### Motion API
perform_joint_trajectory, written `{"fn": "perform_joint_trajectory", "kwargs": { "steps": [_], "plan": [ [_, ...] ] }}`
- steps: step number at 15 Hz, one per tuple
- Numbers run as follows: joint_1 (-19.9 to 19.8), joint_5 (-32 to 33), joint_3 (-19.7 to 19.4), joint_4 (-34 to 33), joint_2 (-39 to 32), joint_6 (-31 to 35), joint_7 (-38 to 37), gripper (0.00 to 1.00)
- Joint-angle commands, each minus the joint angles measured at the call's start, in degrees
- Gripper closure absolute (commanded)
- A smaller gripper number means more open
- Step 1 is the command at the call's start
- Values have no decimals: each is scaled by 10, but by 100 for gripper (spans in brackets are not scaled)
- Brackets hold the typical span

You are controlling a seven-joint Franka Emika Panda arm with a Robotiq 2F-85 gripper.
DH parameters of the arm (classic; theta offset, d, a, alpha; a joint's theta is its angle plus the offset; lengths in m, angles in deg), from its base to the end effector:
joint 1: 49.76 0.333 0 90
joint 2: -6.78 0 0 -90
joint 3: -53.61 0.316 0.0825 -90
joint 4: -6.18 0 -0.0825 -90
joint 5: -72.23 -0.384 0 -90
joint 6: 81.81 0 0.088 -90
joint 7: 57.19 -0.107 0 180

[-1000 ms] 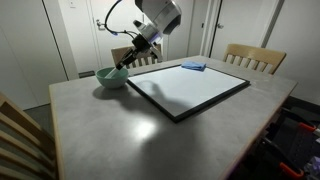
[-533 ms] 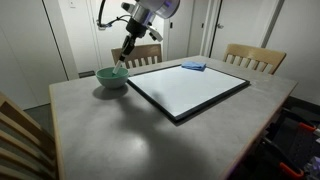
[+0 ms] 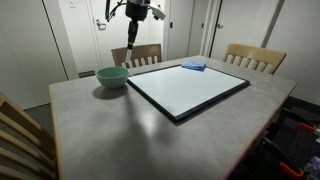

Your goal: Pick up the marker from the bowl, use the marker to draw a smiley face on the whiteboard, put the marker in the bowl

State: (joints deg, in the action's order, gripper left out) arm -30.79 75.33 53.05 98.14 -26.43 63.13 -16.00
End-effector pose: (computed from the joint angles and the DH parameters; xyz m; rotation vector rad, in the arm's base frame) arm 0.6850 0.2298 0.3275 2.5635 1.5395 0.4977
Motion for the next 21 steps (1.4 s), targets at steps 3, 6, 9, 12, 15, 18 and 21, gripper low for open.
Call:
{"fn": "perform_joint_trajectory", "kwargs": {
  "steps": [3,6,9,12,15,18,21],
  "plan": [
    [-34,73,29,43,72,-151,-156,95],
    [-52,70,39,61,99,-215,-210,95],
    [-69,61,41,103,130,-244,-265,95],
    [-92,44,43,169,166,-219,-299,95],
    [-108,75,33,257,206,-113,-318,95],
    [-115,146,16,335,235,10,-344,95],
    [-130,178,6,393,247,129,-362,95]
  ]
}}
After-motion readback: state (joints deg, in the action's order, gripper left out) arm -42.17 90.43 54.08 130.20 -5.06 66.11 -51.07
